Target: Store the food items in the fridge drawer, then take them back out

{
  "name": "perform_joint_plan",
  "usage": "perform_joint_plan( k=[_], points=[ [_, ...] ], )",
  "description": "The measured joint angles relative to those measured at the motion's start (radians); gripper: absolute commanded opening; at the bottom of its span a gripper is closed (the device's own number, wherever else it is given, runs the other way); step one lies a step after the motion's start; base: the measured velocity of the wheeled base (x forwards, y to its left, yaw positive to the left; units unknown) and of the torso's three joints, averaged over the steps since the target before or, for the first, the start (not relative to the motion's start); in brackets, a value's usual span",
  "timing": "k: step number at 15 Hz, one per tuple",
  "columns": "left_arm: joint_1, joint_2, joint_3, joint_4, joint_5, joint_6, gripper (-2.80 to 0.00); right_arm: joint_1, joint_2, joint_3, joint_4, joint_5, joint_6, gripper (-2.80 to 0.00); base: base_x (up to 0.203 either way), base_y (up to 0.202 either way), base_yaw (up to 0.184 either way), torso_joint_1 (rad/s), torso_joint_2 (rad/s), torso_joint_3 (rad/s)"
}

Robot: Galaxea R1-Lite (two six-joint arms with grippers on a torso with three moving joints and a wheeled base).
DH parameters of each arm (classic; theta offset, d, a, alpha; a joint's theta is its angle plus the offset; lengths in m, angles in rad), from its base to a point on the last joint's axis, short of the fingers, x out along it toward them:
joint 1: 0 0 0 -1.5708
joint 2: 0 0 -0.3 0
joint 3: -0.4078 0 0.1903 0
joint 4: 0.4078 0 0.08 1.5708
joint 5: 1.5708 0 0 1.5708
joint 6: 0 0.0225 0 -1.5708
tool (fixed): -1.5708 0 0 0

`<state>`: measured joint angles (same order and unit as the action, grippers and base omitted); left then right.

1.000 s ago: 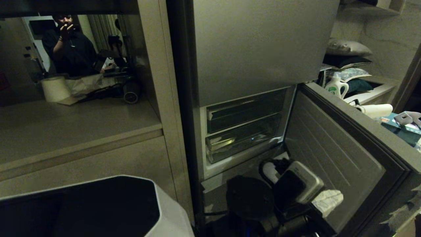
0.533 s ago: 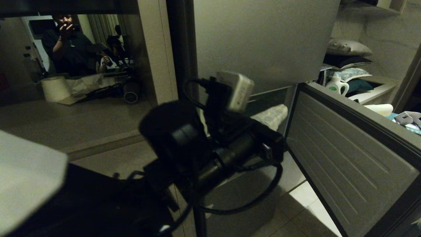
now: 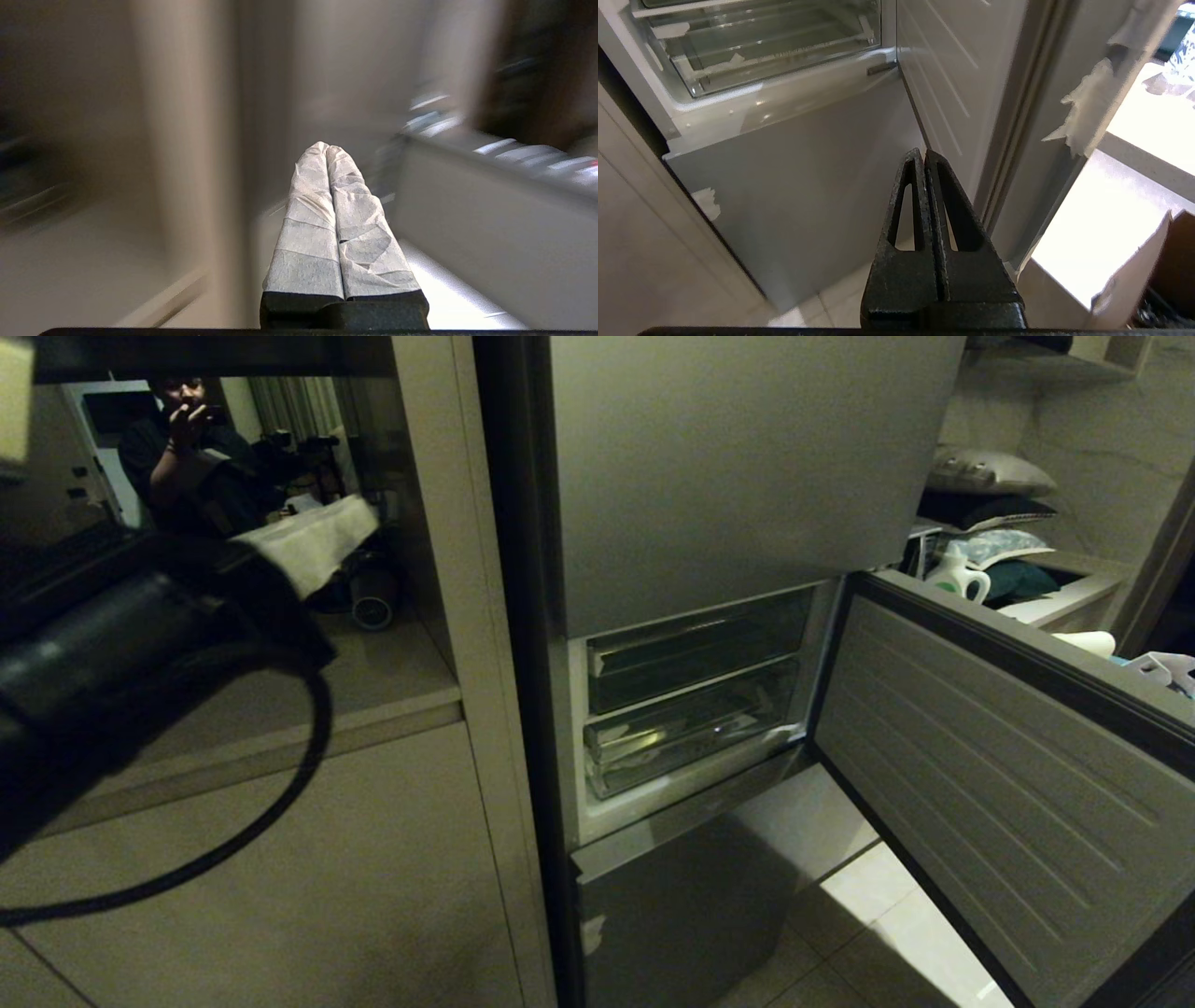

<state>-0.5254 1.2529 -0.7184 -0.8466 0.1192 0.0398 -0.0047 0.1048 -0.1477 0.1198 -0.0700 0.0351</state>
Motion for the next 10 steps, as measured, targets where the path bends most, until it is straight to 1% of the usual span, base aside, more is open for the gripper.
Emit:
perform_joint_plan(
  k=[2,3,4,5,7,9,10],
  points=[
    [0.185,-0.138,0.164,0.086,-0.01,0.006,-2.8,0.001,0.115,-0.057,-0.01,0.006,0.014,-2.8,0.0,0.0,0.0,0.0,0.0,0.0],
    [0.249,-0.205,0.253,0.124,-0.017,0.008,-2.8,0.001,0.188,-0.086,-0.031,0.013,0.027,-2.8,0.0,0.0,0.0,0.0,0.0,0.0],
    [0.296,-0.277,0.345,0.165,-0.02,0.009,-2.8,0.001,0.271,-0.115,-0.063,0.02,0.043,-2.8,0.0,0.0,0.0,0.0,0.0,0.0],
    [0.329,-0.351,0.425,0.209,-0.02,0.008,-2.8,0.003,0.363,-0.142,-0.107,0.025,0.058,-2.8,0.0,0.0,0.0,0.0,0.0,0.0],
    [0.363,-0.498,0.534,0.324,-0.001,0.003,-2.8,0.0,0.545,-0.187,-0.211,0.03,0.079,-2.8,0.0,0.0,0.0,0.0,0.0,0.0],
    [0.377,-0.648,0.587,0.474,0.014,0.001,-2.8,-0.017,0.707,-0.224,-0.315,0.032,0.094,-2.8,0.0,0.0,0.0,0.0,0.0,0.0],
    [0.381,-0.728,0.599,0.57,0.02,0.0,-2.8,-0.044,0.782,-0.243,-0.363,0.033,0.1,-2.8,0.0,0.0,0.0,0.0,0.0,0.0]
  ],
)
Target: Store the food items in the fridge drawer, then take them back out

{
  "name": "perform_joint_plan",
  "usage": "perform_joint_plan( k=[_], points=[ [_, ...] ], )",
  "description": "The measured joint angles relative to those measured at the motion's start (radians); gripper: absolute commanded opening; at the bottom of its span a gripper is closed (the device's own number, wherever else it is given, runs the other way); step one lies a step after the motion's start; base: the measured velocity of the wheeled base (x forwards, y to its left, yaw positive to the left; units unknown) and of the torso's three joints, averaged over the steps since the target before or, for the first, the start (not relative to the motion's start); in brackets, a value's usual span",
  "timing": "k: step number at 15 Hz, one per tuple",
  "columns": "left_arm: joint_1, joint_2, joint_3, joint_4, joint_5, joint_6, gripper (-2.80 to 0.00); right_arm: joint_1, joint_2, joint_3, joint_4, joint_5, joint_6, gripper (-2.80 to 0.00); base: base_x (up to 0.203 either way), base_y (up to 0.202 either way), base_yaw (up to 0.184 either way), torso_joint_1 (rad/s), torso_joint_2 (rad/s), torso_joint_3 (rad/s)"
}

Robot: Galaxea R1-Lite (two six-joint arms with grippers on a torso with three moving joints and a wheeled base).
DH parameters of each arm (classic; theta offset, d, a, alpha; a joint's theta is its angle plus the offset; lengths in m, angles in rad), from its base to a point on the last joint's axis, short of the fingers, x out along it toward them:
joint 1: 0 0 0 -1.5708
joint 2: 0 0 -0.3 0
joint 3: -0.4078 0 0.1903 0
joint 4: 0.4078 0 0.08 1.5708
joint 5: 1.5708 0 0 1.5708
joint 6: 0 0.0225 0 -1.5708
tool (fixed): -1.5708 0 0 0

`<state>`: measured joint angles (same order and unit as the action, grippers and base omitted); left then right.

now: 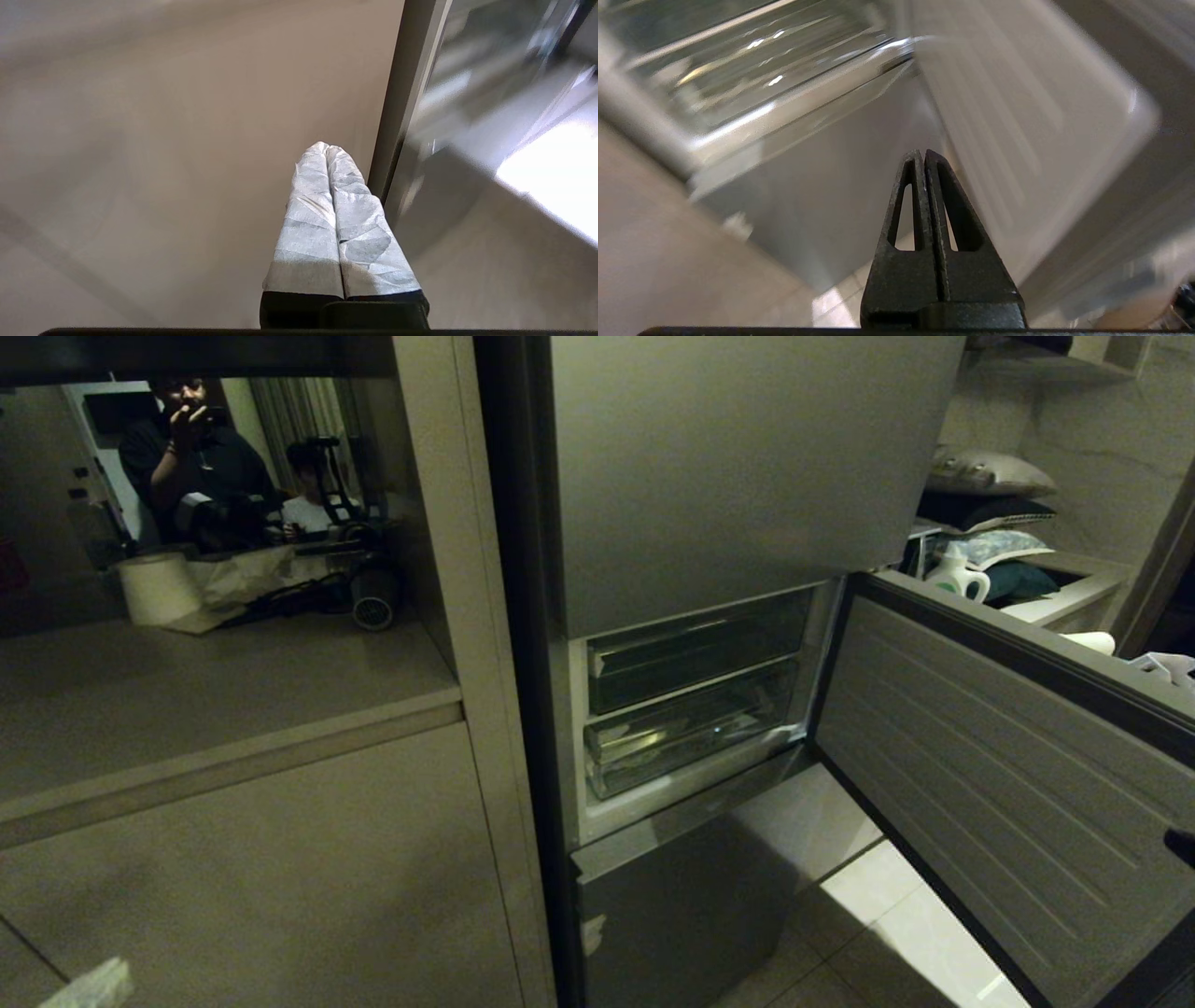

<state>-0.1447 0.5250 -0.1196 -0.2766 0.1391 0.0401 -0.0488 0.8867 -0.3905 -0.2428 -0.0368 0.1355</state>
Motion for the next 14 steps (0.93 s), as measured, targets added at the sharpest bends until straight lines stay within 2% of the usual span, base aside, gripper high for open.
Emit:
perform_joint_plan(
  k=[2,4,6,10,14],
  points=[
    [0.004,-0.132,0.019,0.195,0.039,-0.002,-2.8,-0.089,0.134,-0.034,-0.089,0.002,0.003,-2.8,0.0,0.0,0.0,0.0,0.0,0.0],
    [0.009,-0.193,0.039,0.32,0.103,-0.001,-2.8,-0.164,0.245,-0.059,-0.186,0.001,0.001,-2.8,0.0,0.0,0.0,0.0,0.0,0.0],
    [0.042,-0.203,0.044,0.34,0.101,0.007,-2.8,-0.204,0.328,-0.087,-0.231,0.0,-0.002,-2.8,0.0,0.0,0.0,0.0,0.0,0.0],
    [0.107,-0.199,0.048,0.342,0.097,0.075,-2.8,-0.275,0.437,-0.13,-0.256,0.0,-0.002,-2.8,0.0,0.0,0.0,0.0,0.0,0.0],
    [0.123,-0.218,0.049,0.342,0.078,0.097,-2.8,-0.384,0.518,-0.159,-0.315,-0.022,-0.006,-2.8,0.0,0.0,0.0,0.0,0.0,0.0]
  ],
)
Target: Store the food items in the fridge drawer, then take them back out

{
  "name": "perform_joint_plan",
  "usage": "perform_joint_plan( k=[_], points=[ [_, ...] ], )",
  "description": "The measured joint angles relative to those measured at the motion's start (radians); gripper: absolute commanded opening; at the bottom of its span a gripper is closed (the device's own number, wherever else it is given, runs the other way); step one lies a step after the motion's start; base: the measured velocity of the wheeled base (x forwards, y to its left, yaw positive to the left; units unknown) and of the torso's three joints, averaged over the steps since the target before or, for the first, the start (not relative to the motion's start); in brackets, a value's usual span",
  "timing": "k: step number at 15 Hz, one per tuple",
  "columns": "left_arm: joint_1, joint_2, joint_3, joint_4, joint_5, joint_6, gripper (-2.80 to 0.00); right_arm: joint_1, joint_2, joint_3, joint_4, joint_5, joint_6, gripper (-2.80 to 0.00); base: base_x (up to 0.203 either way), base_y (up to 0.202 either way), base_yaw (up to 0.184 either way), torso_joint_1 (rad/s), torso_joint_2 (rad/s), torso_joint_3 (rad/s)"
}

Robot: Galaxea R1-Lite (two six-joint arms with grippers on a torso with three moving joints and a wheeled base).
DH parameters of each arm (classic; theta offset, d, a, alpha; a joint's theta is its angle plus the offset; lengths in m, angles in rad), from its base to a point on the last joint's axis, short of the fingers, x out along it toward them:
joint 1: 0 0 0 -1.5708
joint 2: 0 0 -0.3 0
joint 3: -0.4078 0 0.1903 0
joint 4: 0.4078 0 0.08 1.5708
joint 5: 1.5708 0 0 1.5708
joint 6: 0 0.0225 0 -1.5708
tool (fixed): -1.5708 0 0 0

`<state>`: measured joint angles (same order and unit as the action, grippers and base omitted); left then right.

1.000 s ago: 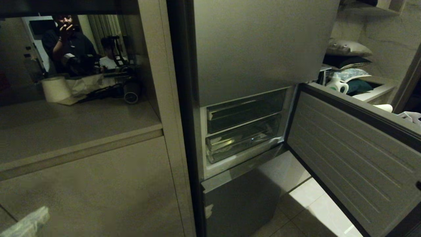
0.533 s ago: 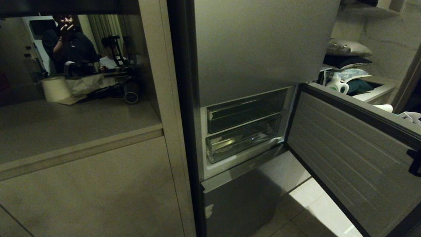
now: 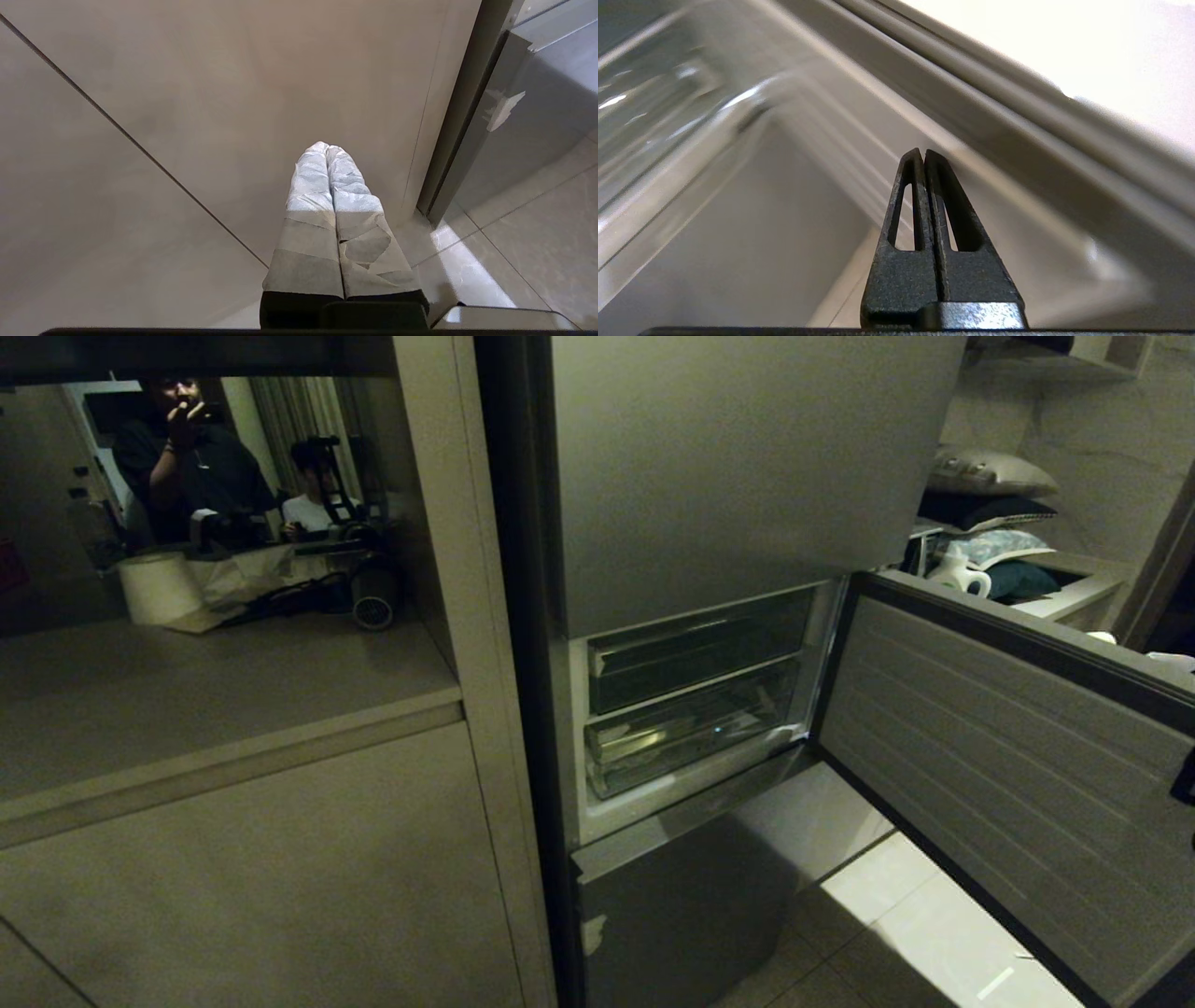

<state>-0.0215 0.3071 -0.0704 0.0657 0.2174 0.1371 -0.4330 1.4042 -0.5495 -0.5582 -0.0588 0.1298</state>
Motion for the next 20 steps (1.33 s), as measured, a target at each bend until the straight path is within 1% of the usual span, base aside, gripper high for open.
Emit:
perform_joint_plan(
  k=[4,6,8,10,11,13,15,16,17,19,20],
  points=[
    [0.001,-0.058,0.001,0.001,-0.023,0.019,-2.8,-0.145,0.095,-0.025,-0.113,-0.002,-0.007,-2.8,0.0,0.0,0.0,0.0,0.0,0.0],
    [0.002,-0.096,0.002,0.002,-0.047,0.027,-2.8,-0.174,0.12,-0.018,-0.153,0.001,-0.015,-2.8,0.0,0.0,0.0,0.0,0.0,0.0],
    [0.004,-0.154,0.003,0.022,-0.1,0.051,-2.8,-0.176,0.099,0.015,-0.154,0.024,-0.053,-2.8,0.0,0.0,0.0,0.0,0.0,0.0],
    [0.008,-0.229,-0.004,0.052,-0.151,0.084,-2.8,-0.159,0.034,0.075,-0.153,0.078,-0.087,-2.8,0.0,0.0,0.0,0.0,0.0,0.0],
    [0.01,-0.257,-0.003,0.039,-0.165,0.089,-2.8,-0.14,-0.015,0.117,-0.15,0.112,-0.096,-2.8,0.0,0.0,0.0,0.0,0.0,0.0],
    [0.01,-0.285,0.02,-0.03,-0.176,0.085,-2.8,-0.09,-0.12,0.209,-0.146,0.176,-0.115,-2.8,0.0,0.0,0.0,0.0,0.0,0.0],
    [0.011,-0.298,0.052,-0.1,-0.225,0.07,-2.8,-0.039,-0.242,0.309,-0.143,0.243,-0.131,-2.8,0.0,0.0,0.0,0.0,0.0,0.0],
    [0.011,-0.302,0.061,-0.096,-0.258,0.061,-2.8,-0.02,-0.303,0.359,-0.138,0.275,-0.139,-2.8,0.0,0.0,0.0,0.0,0.0,0.0],
    [0.011,-0.304,0.065,-0.07,-0.277,0.037,-2.8,-0.005,-0.371,0.414,-0.128,0.307,-0.148,-2.8,0.0,0.0,0.0,0.0,0.0,0.0],
    [0.011,-0.306,0.068,-0.063,-0.27,-0.025,-2.8,0.01,-0.517,0.501,-0.091,0.365,-0.158,-2.8,0.0,0.0,0.0,0.0,0.0,0.0],
    [0.011,-0.306,0.069,-0.062,-0.268,-0.034,-2.8,0.015,-0.593,0.523,-0.051,0.383,-0.163,-2.8,0.0,0.0,0.0,0.0,0.0,0.0]
  ],
)
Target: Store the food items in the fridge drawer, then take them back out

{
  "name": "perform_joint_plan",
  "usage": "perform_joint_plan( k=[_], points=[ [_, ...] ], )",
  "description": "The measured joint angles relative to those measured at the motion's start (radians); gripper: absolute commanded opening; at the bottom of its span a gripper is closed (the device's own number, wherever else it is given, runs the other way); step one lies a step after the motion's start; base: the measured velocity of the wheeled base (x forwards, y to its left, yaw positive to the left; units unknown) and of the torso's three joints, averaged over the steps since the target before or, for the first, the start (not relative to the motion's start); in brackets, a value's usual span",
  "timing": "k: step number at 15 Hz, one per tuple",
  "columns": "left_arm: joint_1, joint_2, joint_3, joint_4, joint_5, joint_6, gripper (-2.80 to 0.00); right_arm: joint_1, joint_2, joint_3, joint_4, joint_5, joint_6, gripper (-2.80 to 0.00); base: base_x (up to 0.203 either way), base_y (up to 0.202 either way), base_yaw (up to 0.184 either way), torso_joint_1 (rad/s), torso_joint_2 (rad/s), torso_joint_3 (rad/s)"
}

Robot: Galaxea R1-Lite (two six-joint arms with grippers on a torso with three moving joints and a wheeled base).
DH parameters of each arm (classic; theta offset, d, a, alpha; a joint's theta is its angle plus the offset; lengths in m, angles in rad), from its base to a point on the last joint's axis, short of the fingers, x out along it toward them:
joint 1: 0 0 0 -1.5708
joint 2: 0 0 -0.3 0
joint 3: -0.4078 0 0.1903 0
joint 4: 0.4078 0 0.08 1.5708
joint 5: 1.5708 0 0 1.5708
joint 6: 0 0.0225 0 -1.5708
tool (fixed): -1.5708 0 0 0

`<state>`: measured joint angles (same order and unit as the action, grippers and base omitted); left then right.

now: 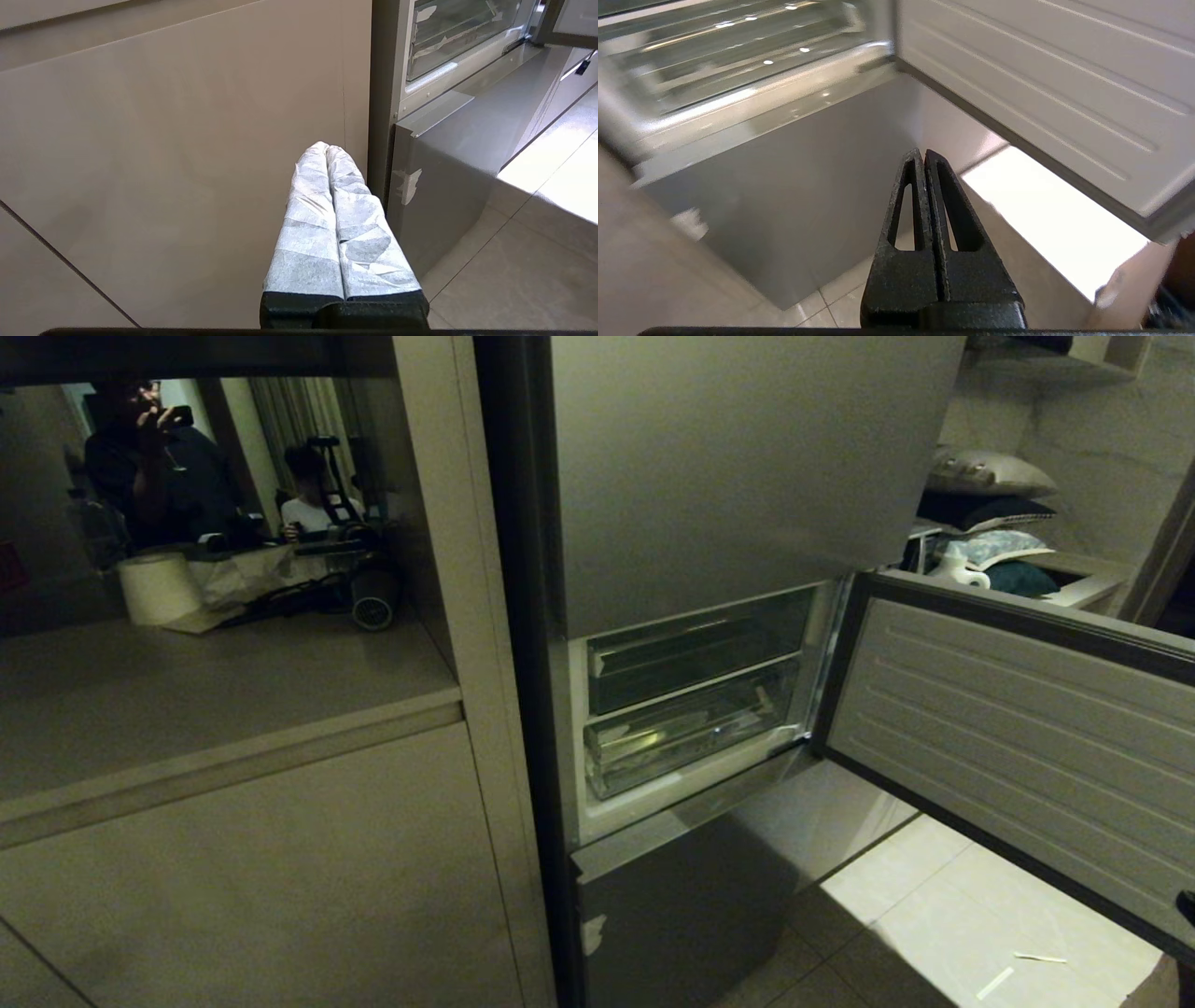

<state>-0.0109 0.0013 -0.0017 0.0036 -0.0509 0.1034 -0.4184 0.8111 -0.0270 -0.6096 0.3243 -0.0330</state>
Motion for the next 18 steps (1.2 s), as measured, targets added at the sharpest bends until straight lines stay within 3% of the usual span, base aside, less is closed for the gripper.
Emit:
perform_joint_plan(
  k=[3,5,7,10,13,16,18],
  points=[
    [0.0,-0.001,0.001,0.001,0.006,-0.007,-2.8,0.005,-0.276,0.015,0.259,-0.004,-0.049,-2.8,0.0,0.0,0.0,0.0,0.0,0.0],
    [0.0,-0.001,0.002,0.003,0.013,-0.008,-2.8,0.006,-0.416,0.005,0.474,-0.096,-0.093,-2.8,0.0,0.0,0.0,0.0,0.0,0.0],
    [0.0,-0.001,0.002,0.004,0.014,-0.009,-2.8,0.007,-0.482,0.013,0.573,-0.223,-0.137,-2.8,0.0,0.0,0.0,0.0,0.0,0.0],
    [0.0,-0.001,0.002,0.006,0.014,-0.008,-2.8,0.031,-0.52,0.025,0.599,-0.265,-0.167,-2.8,0.0,0.0,0.0,0.0,0.0,0.0],
    [0.0,-0.001,0.002,0.006,0.013,-0.006,-2.8,0.17,-0.531,0.027,0.599,-0.266,-0.144,-2.8,0.0,0.0,0.0,0.0,0.0,0.0],
    [0.0,-0.001,0.002,0.006,0.013,-0.003,-2.8,0.235,-0.536,0.027,0.58,-0.268,-0.156,-2.8,0.0,0.0,0.0,0.0,0.0,0.0],
    [0.0,-0.001,0.002,0.006,0.013,-0.002,-2.8,0.333,-0.541,0.027,0.581,-0.267,-0.148,-2.8,0.0,0.0,0.0,0.0,0.0,0.0]
  ],
)
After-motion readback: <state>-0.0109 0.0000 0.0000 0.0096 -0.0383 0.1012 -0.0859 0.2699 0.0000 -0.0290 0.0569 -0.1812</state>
